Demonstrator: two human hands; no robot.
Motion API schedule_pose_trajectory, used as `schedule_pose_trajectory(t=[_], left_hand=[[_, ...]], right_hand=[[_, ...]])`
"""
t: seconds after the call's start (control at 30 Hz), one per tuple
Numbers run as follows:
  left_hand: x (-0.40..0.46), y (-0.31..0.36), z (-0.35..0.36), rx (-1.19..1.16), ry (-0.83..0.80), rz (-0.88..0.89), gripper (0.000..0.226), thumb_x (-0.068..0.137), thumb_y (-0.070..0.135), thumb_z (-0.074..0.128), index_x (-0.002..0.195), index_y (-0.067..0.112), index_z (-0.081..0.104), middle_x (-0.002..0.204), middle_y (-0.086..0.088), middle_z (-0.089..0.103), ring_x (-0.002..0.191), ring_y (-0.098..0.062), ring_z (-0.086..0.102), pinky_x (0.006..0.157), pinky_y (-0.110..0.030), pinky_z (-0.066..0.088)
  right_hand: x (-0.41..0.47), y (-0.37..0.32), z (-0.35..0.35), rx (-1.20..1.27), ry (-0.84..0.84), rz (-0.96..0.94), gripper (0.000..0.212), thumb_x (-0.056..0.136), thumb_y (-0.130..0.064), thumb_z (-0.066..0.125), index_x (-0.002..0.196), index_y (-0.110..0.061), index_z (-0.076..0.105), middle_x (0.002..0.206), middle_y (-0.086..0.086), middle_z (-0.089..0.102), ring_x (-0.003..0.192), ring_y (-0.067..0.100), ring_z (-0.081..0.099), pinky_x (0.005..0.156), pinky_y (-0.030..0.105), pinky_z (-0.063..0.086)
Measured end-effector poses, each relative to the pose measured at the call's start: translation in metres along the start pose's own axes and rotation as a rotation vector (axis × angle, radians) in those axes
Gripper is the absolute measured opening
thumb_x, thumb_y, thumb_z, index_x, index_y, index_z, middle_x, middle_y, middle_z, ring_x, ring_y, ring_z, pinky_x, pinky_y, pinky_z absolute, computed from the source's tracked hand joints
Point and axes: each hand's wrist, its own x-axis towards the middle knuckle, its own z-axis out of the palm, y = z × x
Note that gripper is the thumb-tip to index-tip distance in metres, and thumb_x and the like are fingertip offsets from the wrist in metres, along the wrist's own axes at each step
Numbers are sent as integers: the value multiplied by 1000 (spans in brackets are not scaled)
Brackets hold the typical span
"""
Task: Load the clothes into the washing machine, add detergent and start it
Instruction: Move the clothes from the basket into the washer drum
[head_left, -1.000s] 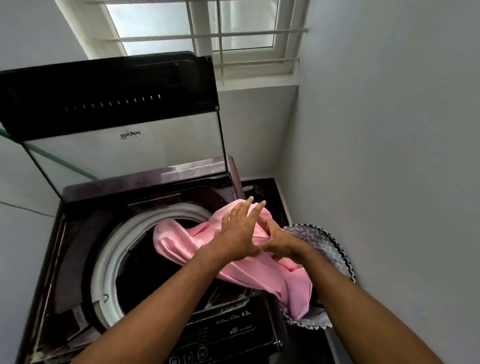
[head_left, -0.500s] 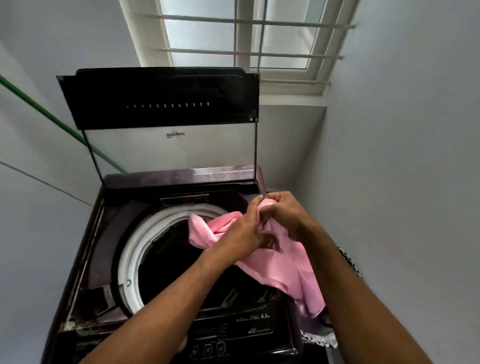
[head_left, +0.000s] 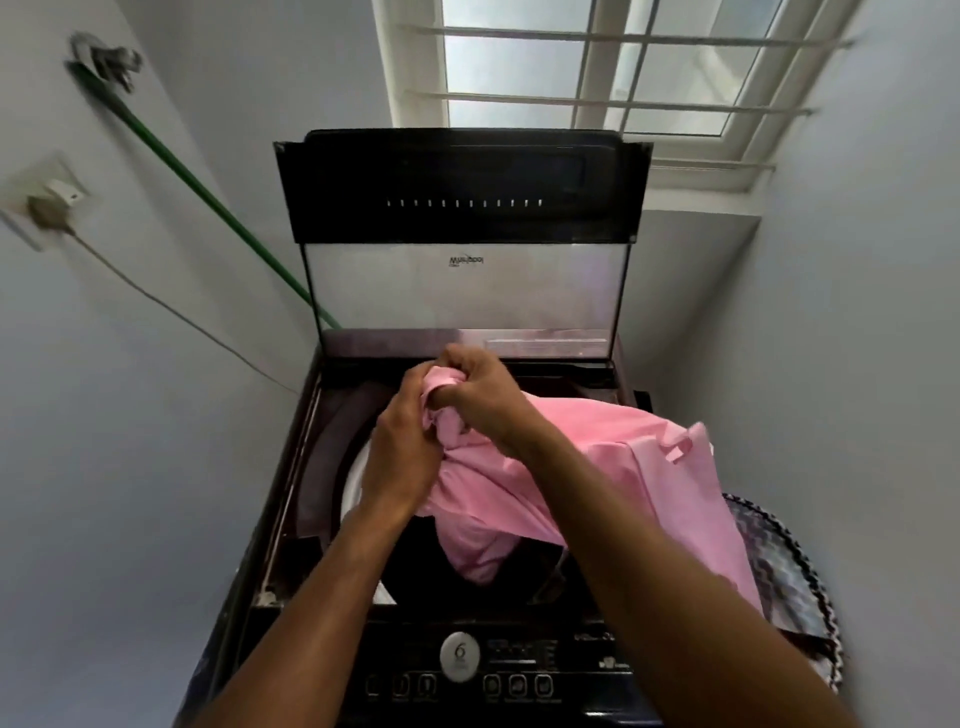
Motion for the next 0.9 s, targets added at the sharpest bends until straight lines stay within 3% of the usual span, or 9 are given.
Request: schedule_pose_trajectory(t=[0.07,0.23,0.4,0.47,0.53,0.63,0.73,0.83,0.9], left_hand=[[-3,-25,1,56,-49,-43,47,89,21,64,132,31,49,118,0,64,100,-12,60,79,-28,47],[-12,-66,19,255,-354,-125,54,79,23,61,133,27,53,128,-6,58,119,-28,56,98,-41,48],[-12,-58,43,467,-486,-97,80,83,32,70,151,18,31,150,-4,38,139,-26,36,113,-40,32],[-10,-52,53,583,-511,-24,89,84,39,69,155,16,20,161,-8,22,149,-26,18,121,-41,14],[-11,-41,63,617,-547,59,93,86,44,67,157,16,13,165,-12,7,153,-27,1,124,-44,1],[-15,-17,85,523,-637,168,96,86,51,67,158,24,9,166,-8,0,153,-26,-5,123,-45,-1],[-27,5,112,399,-768,274,113,76,56,76,158,30,3,166,-2,-8,153,-25,-9,124,-44,2],[-42,27,142,383,-878,284,128,68,48,85,154,45,-10,164,4,-21,151,-29,-17,121,-59,5],[-52,36,162,408,-941,240,133,67,44,86,151,48,-17,162,6,-26,151,-33,-18,115,-68,10]], right_hand=[[7,22,22,-78,13,29,17,73,1,67,81,-12,60,74,3,59,72,17,55,65,36,49],[-1,81,36,-156,-45,242,25,68,0,72,73,-19,56,74,6,59,73,20,54,68,43,51],[-11,90,14,-185,-115,336,22,79,6,68,77,-15,63,73,6,62,71,19,56,58,32,45],[-10,90,-2,-325,-129,268,18,76,3,72,90,-7,75,86,11,74,78,17,63,74,37,52],[-11,91,-24,-542,-108,231,34,74,-6,78,108,-10,75,112,10,73,105,21,65,95,38,50],[-25,95,-70,-898,-47,271,76,71,-38,85,138,-30,52,153,6,38,143,32,28,111,54,32],[-43,117,-120,-985,-69,446,125,61,-52,88,157,-39,8,165,7,-15,150,40,-12,111,71,10],[-69,153,-158,-913,-76,632,143,58,-56,89,153,-41,-17,162,9,-28,149,45,-12,117,65,8],[-87,167,-163,-740,-10,649,140,62,-48,90,155,-37,-15,164,15,-5,149,45,14,119,49,23]])
